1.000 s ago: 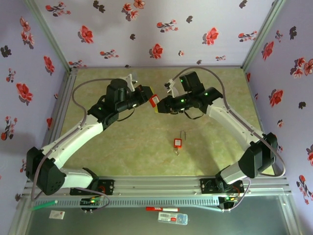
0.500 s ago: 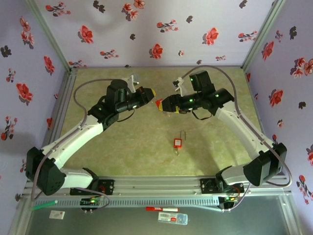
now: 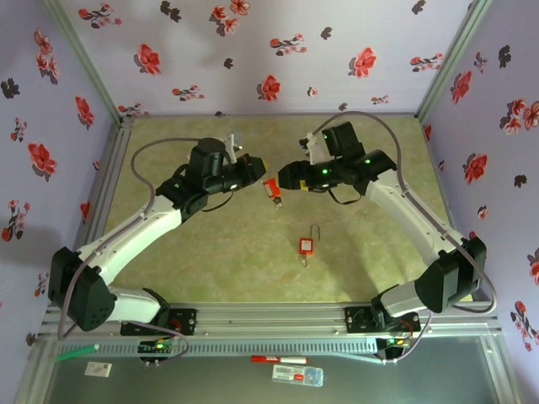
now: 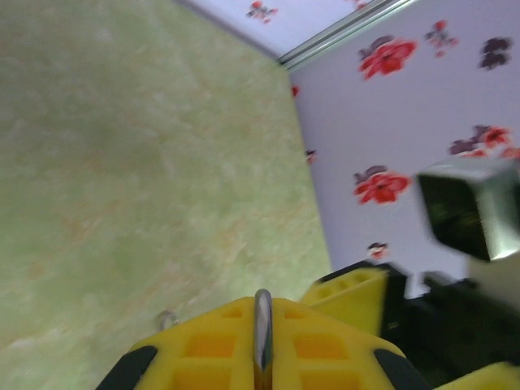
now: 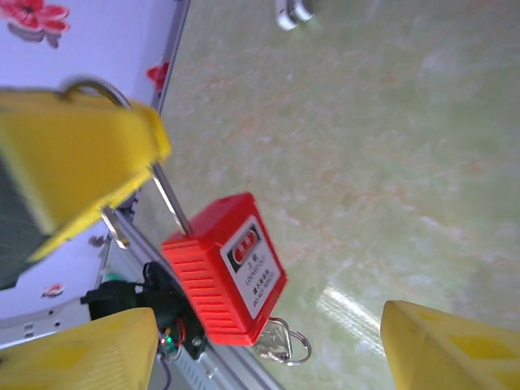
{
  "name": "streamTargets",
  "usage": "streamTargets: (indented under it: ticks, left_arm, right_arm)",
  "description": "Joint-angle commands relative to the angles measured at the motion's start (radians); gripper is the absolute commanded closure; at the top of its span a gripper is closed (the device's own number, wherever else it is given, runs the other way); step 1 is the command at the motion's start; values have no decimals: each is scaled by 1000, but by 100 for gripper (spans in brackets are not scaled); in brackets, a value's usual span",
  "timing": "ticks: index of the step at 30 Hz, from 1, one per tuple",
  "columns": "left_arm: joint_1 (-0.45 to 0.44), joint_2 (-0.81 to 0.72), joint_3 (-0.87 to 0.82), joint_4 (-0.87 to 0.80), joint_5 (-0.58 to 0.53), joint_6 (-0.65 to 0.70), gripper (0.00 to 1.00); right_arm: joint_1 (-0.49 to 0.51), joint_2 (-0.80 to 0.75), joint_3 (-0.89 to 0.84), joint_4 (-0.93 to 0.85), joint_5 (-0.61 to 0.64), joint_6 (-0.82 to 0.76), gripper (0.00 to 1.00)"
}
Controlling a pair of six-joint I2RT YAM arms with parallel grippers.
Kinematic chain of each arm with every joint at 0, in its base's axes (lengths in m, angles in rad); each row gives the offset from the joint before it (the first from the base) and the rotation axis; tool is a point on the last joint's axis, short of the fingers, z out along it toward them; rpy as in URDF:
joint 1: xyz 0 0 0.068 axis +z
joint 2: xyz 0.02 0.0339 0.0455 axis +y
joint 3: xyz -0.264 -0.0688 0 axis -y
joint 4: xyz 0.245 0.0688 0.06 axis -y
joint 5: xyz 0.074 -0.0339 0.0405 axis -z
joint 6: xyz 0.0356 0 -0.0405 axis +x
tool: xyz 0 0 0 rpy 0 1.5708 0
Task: Unlock with the key
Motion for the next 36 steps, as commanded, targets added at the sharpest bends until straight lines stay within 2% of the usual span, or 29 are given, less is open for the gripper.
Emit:
streamTargets:
  ticks: [1, 4, 18, 27, 36]
  left_arm:
    - [2, 36, 19, -131, -34, 65, 100]
    - [-1, 87, 59, -282, -55, 113, 100]
    - [-75, 400, 366, -967, -230, 321, 100]
    - [-144, 609, 503, -1129, -291, 363, 100]
    - [-205, 776, 583, -1151, -318, 345, 100]
  right_arm:
    - [-31, -55, -34, -22, 82, -10, 24]
    - [-38, -86, -67, -27, 119, -16, 21]
    - [-39, -120, -159, -51, 165, -18, 20]
    - [-50, -156, -173, -86, 177, -31, 19]
    - [-84, -217, -190, -123, 170, -53, 19]
